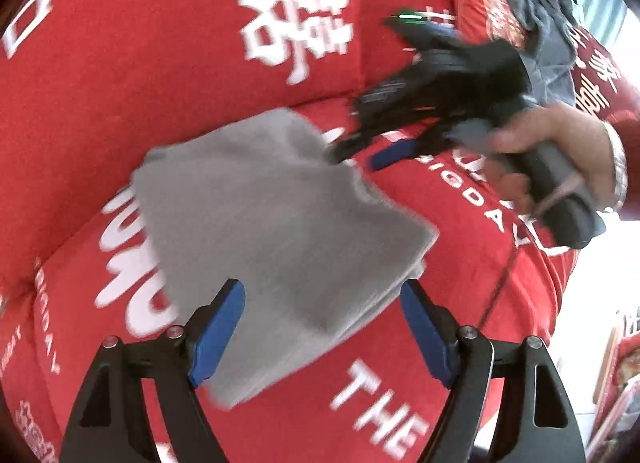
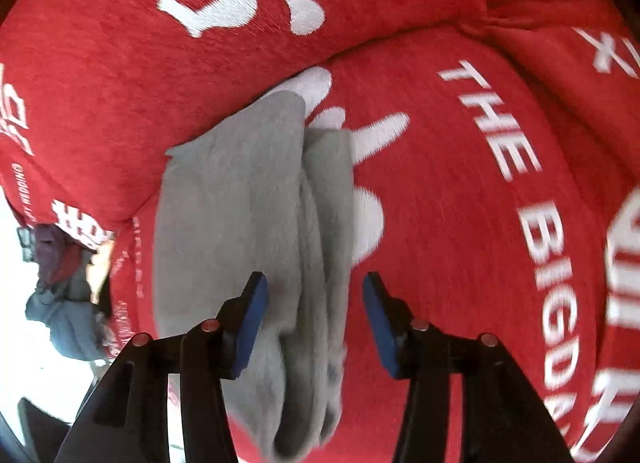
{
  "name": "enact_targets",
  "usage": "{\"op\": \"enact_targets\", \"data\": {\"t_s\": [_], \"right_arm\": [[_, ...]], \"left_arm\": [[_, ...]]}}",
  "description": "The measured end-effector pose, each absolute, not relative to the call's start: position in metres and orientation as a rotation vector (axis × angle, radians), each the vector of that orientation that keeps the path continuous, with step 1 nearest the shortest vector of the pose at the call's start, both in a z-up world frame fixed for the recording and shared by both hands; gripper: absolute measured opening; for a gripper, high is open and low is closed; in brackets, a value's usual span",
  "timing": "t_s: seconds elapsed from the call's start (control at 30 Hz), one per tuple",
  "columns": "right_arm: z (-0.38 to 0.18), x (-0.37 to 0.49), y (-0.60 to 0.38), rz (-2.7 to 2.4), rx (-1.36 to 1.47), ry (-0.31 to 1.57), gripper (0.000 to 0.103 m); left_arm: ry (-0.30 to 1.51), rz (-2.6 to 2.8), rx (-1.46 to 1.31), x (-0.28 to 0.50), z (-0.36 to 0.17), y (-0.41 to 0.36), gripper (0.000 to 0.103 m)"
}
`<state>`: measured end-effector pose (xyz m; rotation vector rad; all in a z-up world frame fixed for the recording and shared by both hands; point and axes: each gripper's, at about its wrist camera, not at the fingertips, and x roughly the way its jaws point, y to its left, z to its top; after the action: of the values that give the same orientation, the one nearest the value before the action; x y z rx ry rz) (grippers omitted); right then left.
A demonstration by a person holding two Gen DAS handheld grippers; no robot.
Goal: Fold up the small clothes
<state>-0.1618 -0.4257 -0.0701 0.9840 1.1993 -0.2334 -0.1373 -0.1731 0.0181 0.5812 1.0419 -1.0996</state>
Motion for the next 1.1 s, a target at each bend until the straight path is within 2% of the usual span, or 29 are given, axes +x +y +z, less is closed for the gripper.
{"op": "enact_targets", "data": {"t_s": [0.1,0.23,0.4,0.43,0.47,0.5,0.53,0.57,0.7,0.83,0.9,1.03,1.07,1.1], "right_arm": [[-0.062,-0.189,-0.414,-0.228,1.053,1.165,0.054],[-0.061,-0.217,-0.388,-0.207,1.171,1.123,0.056],[-0.069,-0.23,-0.372,-0.207,1.251,1.09,0.056],[-0.074,-0.226,-0.37,-0.213,1.249,1.107,0.05],[-0.075,-0.223,-0.369,-0.219,1.239,1.121,0.021],[-0.075,-0.221,-0.368,-0.225,1.22,1.14,0.014],[-0.073,-0.217,-0.366,-0.228,1.199,1.152,0.014],[-0.067,-0.212,-0.363,-0.203,1.193,1.133,0.014],[-0.052,-0.21,-0.349,-0.145,1.197,1.082,0.013],[-0.088,-0.226,-0.344,-0.239,1.182,1.186,0.013],[-0.107,-0.236,-0.349,-0.256,1.251,1.173,0.012],[-0.102,-0.232,-0.345,-0.253,1.183,1.175,0.012],[-0.1,-0.228,-0.344,-0.254,1.161,1.187,0.012],[-0.098,-0.226,-0.343,-0.259,1.146,1.198,0.012]], "left_arm": [[1.186,-1.008,0.471,-0.101,0.015,-0.148,0.081],[1.377,-0.89,0.324,-0.059,-0.014,-0.124,0.081],[1.556,-0.922,0.173,-0.036,-0.048,-0.127,0.081],[1.587,-0.926,0.153,-0.033,-0.054,-0.129,0.081],[1.608,-0.925,0.147,-0.032,-0.06,-0.131,0.08],[1.618,-0.921,0.16,-0.032,-0.064,-0.133,0.073],[1.62,-0.927,0.176,-0.033,-0.066,-0.135,0.047],[1.627,-0.942,0.195,-0.034,-0.068,-0.137,0.04],[1.569,-1.007,0.269,-0.039,-0.063,-0.132,0.031],[1.585,-1.023,0.269,-0.034,-0.073,-0.126,0.03],[1.576,-1.028,0.283,-0.037,-0.075,-0.126,0.03],[1.498,-1.011,0.333,-0.049,-0.067,-0.124,0.03],[1.493,-0.993,0.333,-0.051,-0.065,-0.123,0.034],[1.496,-0.976,0.337,-0.051,-0.064,-0.122,0.042]]}}
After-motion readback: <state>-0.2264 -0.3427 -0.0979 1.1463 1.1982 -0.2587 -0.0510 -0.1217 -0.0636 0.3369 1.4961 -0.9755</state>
